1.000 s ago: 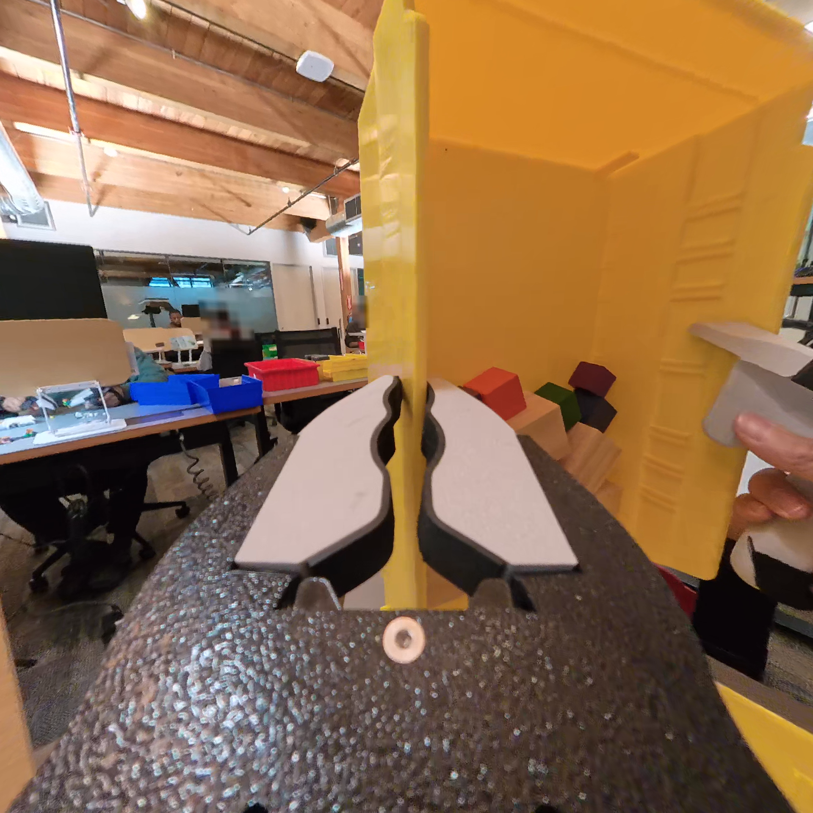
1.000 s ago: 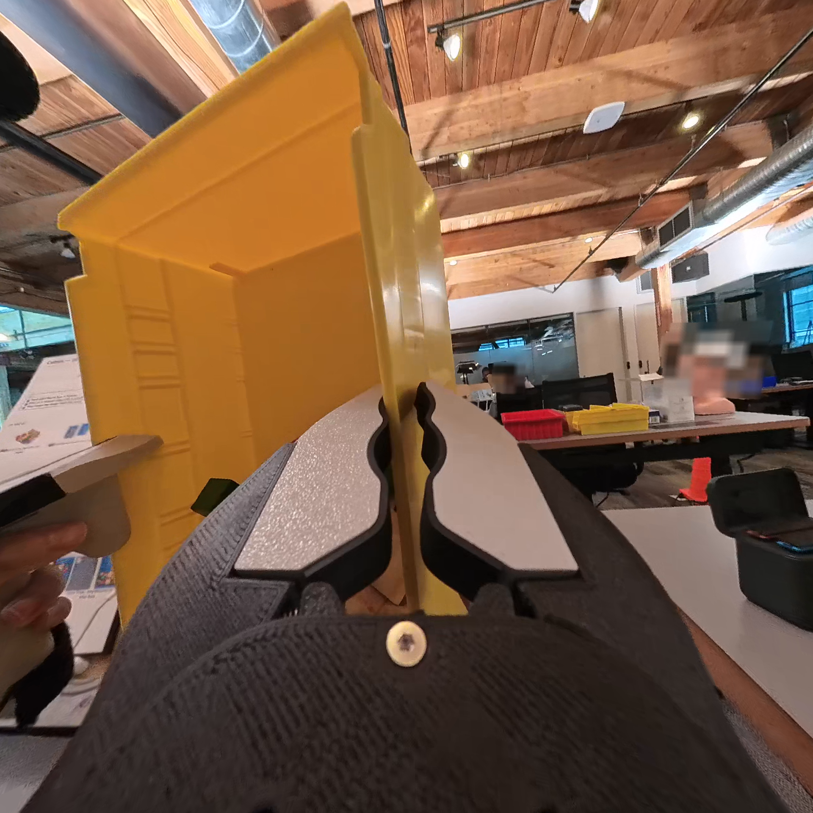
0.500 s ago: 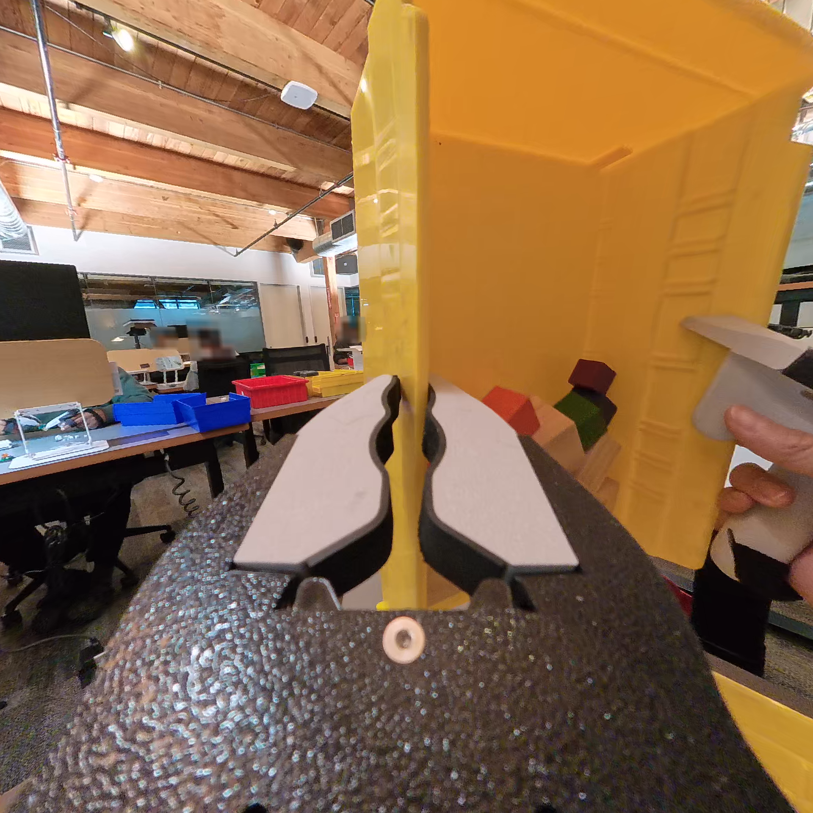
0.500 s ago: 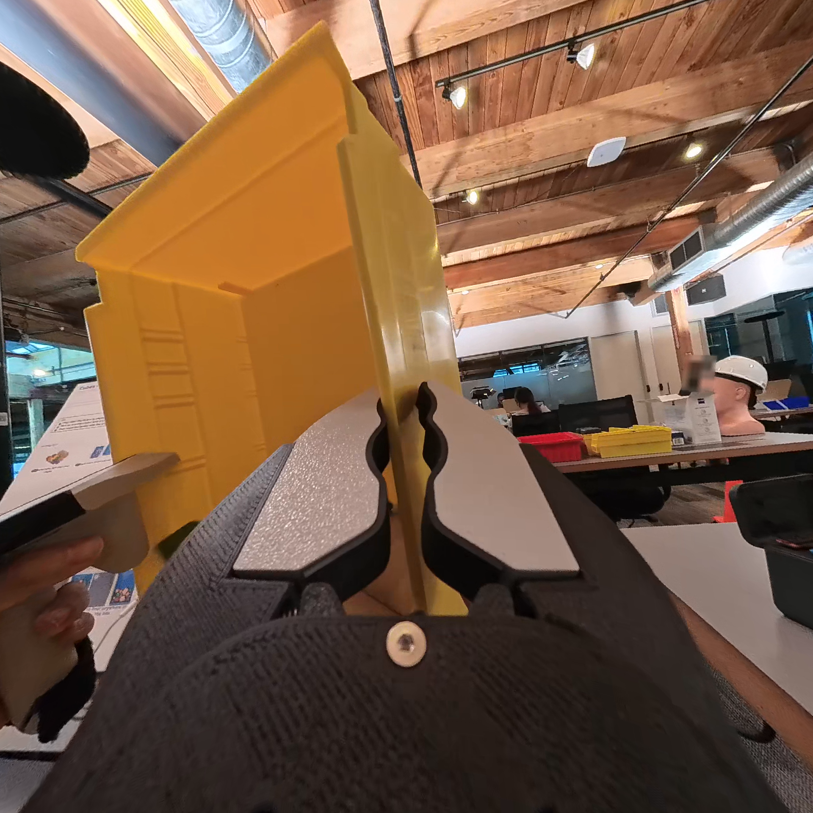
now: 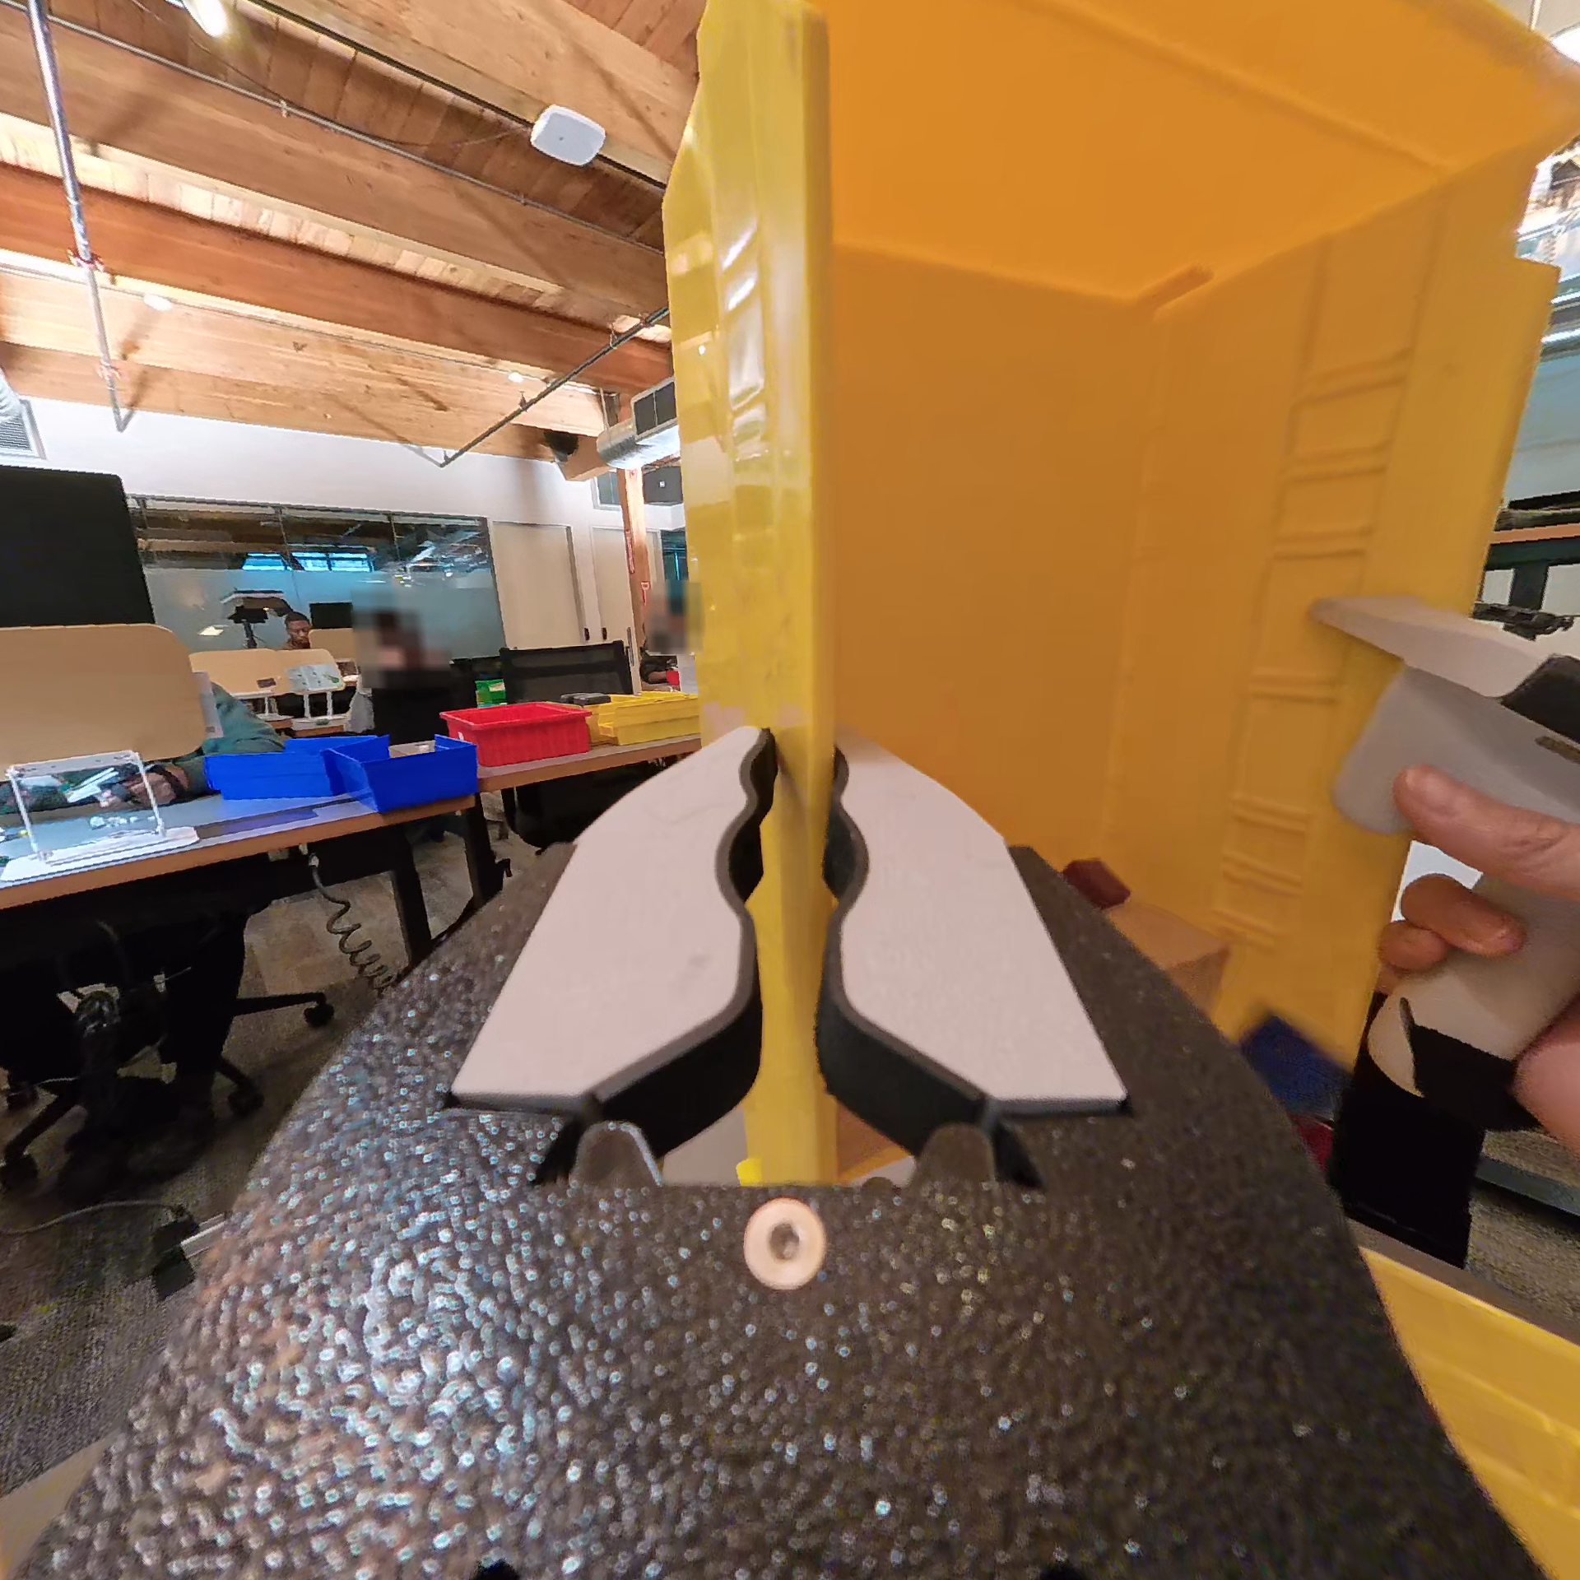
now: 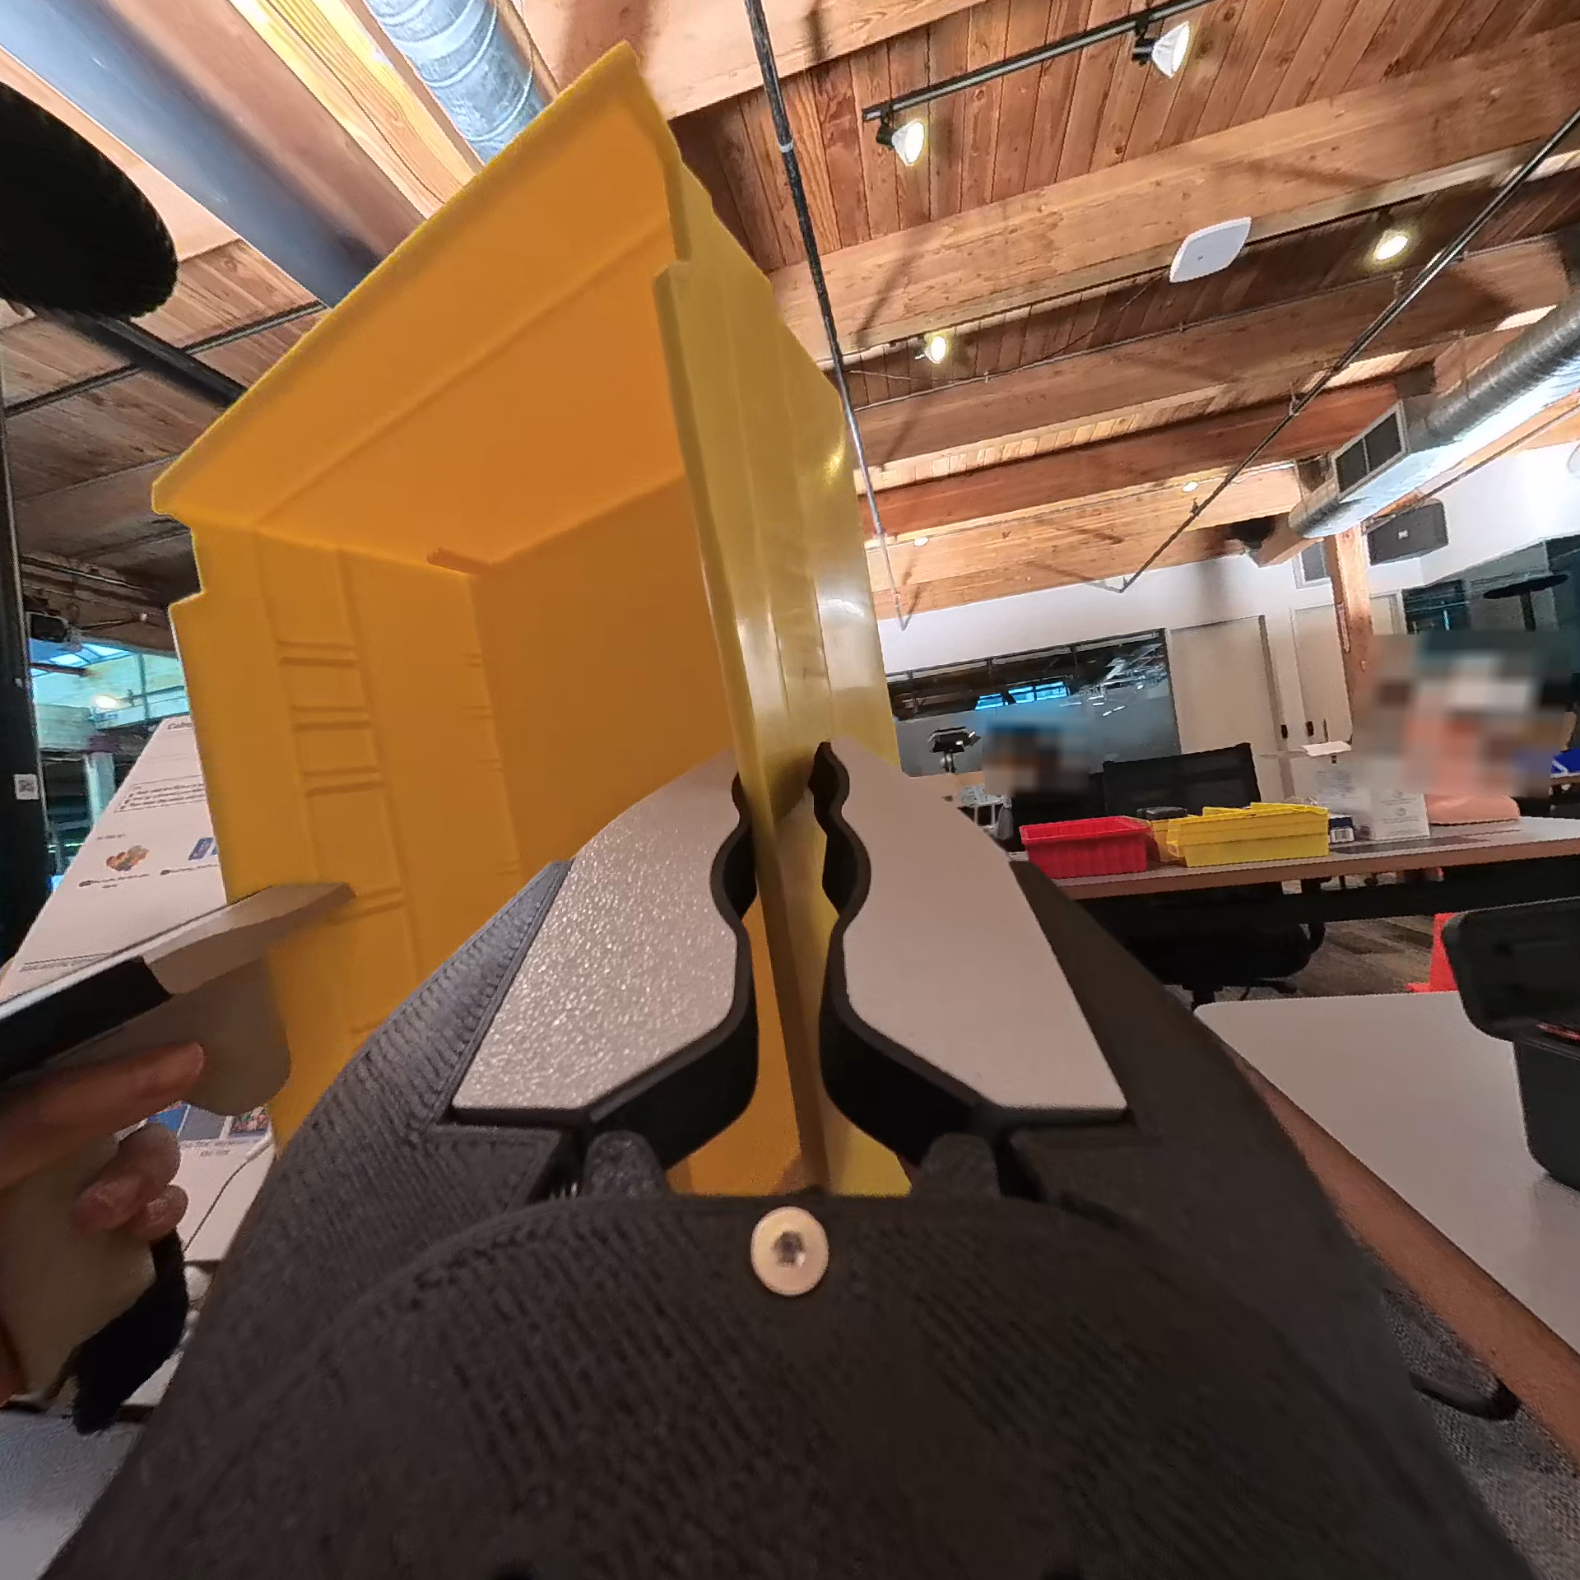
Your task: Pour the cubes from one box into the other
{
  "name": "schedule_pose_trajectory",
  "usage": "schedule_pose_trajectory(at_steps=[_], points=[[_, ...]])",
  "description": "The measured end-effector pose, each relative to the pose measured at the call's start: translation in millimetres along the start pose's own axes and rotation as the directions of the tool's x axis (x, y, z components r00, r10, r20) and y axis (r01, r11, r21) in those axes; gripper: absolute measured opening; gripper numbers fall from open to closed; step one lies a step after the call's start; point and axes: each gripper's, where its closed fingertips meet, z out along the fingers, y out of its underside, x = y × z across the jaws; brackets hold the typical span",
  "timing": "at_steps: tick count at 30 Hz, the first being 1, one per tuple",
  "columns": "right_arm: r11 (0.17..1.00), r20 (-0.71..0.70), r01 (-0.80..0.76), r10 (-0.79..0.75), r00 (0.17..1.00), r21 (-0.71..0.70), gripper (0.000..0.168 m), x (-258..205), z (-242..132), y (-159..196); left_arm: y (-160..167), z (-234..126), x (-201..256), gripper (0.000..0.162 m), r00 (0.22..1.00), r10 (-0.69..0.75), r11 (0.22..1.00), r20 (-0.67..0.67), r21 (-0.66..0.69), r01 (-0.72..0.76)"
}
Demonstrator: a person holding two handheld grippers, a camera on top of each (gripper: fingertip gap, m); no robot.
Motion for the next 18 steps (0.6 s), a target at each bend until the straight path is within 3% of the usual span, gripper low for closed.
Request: schedule_pose_trajectory(at_steps=[7, 18], points=[[1.000, 0.009, -0.007, 0.007, 1.000, -0.013, 0.012, -2.5, -2.5, 7.4, 7.5, -5.9, -2.0, 0.008, 1.000, -0.006, 1.000, 0.004, -0.015, 0.007], [0.998, 0.028, -0.007, 0.005, 1.000, 0.064, 0.011, -8.5, -1.7, -11.4, -14.0, -8.8, 3.3, 0.009, 0.999, 0.050, 0.998, -0.002, 0.046, -0.050]])
